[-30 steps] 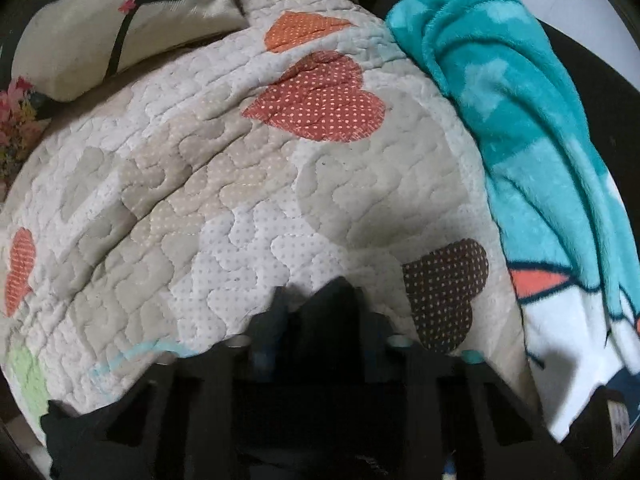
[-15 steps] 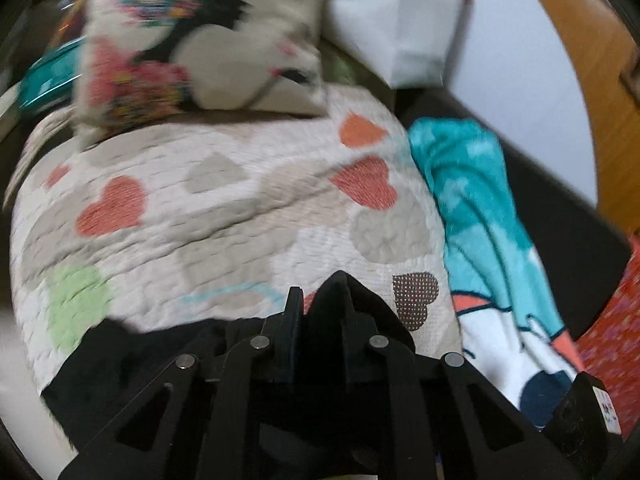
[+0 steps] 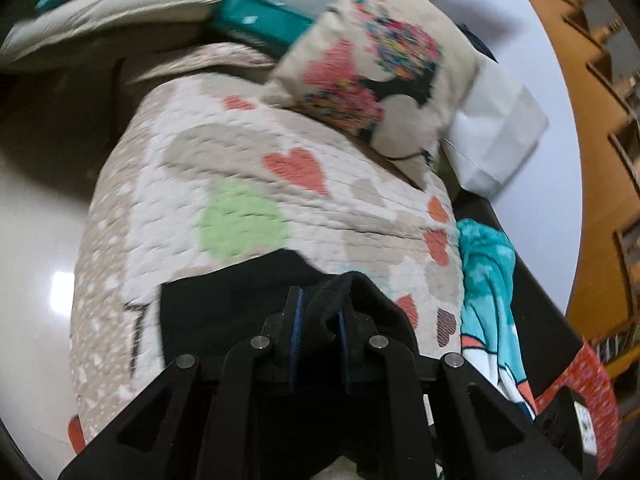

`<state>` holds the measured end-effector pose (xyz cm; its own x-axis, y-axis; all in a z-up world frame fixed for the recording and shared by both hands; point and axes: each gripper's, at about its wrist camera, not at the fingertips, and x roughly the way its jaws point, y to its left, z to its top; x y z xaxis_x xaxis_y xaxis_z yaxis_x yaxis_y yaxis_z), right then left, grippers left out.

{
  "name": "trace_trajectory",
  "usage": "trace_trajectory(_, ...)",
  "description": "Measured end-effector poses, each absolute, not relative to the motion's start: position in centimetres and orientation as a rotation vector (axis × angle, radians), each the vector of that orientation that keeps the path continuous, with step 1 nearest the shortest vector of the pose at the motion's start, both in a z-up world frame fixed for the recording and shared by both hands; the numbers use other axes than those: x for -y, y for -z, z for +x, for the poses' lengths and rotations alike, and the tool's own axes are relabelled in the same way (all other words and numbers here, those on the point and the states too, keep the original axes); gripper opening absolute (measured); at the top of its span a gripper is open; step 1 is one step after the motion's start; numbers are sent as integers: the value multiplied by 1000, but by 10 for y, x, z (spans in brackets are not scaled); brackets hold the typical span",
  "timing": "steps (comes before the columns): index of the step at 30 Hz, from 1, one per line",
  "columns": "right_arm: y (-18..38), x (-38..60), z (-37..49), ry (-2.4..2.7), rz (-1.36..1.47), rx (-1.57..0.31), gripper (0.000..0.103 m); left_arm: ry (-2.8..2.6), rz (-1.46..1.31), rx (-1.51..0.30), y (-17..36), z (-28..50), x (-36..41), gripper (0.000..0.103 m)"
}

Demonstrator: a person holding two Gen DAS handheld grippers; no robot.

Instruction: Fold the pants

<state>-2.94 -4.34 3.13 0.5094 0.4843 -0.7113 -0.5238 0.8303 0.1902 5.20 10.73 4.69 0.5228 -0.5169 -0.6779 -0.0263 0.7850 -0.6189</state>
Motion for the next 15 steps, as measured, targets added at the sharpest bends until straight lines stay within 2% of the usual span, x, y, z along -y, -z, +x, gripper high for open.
trace_trajectory(11, -12, -17, -55, -615, -296, -793, 18, 189, -772, -1034, -12, 42, -159, 15)
trace_trajectory(15, -10, -32, -66, -612, -374, -756, 24, 123, -795, -1062, -5, 39, -170, 15)
